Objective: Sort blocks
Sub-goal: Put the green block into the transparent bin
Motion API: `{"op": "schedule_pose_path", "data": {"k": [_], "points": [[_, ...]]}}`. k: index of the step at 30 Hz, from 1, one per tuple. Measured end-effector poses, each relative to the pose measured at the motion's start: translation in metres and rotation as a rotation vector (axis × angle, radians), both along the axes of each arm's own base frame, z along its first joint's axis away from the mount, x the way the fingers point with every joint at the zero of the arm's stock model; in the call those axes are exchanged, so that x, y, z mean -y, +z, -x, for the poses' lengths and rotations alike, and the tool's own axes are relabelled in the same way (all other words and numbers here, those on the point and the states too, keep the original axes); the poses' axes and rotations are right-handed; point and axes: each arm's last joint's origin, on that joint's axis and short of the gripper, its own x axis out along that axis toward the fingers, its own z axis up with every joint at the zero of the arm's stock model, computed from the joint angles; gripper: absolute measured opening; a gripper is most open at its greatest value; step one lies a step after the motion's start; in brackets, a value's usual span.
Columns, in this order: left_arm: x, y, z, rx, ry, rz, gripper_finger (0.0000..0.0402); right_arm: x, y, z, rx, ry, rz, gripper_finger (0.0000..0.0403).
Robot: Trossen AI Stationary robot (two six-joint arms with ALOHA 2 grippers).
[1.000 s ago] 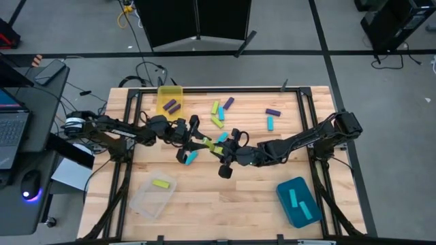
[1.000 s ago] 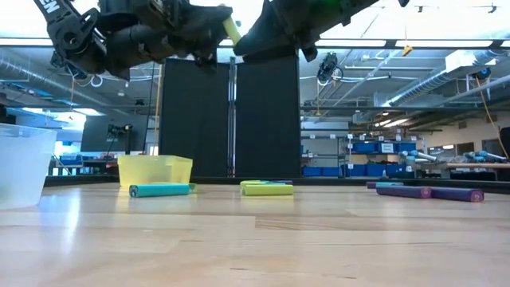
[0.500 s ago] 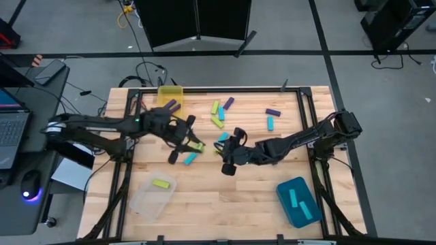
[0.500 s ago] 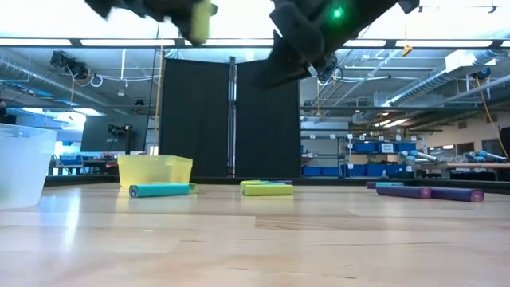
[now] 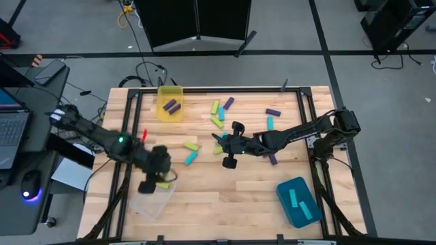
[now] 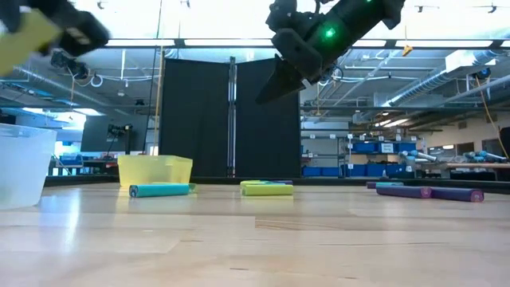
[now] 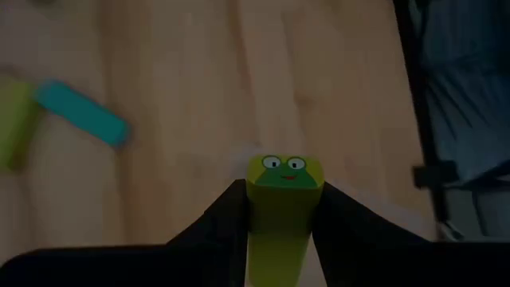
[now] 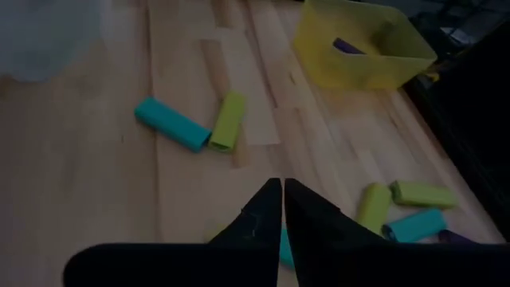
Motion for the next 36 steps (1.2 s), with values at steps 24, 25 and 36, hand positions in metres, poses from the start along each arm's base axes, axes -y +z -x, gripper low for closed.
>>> {"op": "schedule_pose_path", "data": {"k": [24, 25, 36], "points": [[0.052, -0.095, -0.001, -0.286, -0.093, -0.196, 0.0113, 0.014, -0.001, -0.002, -0.007, 0.040, -0.055, 0.0018], [0.053, -0.097, -0.002, -0.287, -0.096, -0.197, 0.0113, 0.014, -0.001, -0.002, -0.007, 0.040, -0.055, 0.0018], [0.058, -0.107, -0.007, -0.300, -0.097, -0.197, 0.0113, 0.013, -0.001, -0.002, -0.006, 0.030, -0.070, 0.0025]]}}
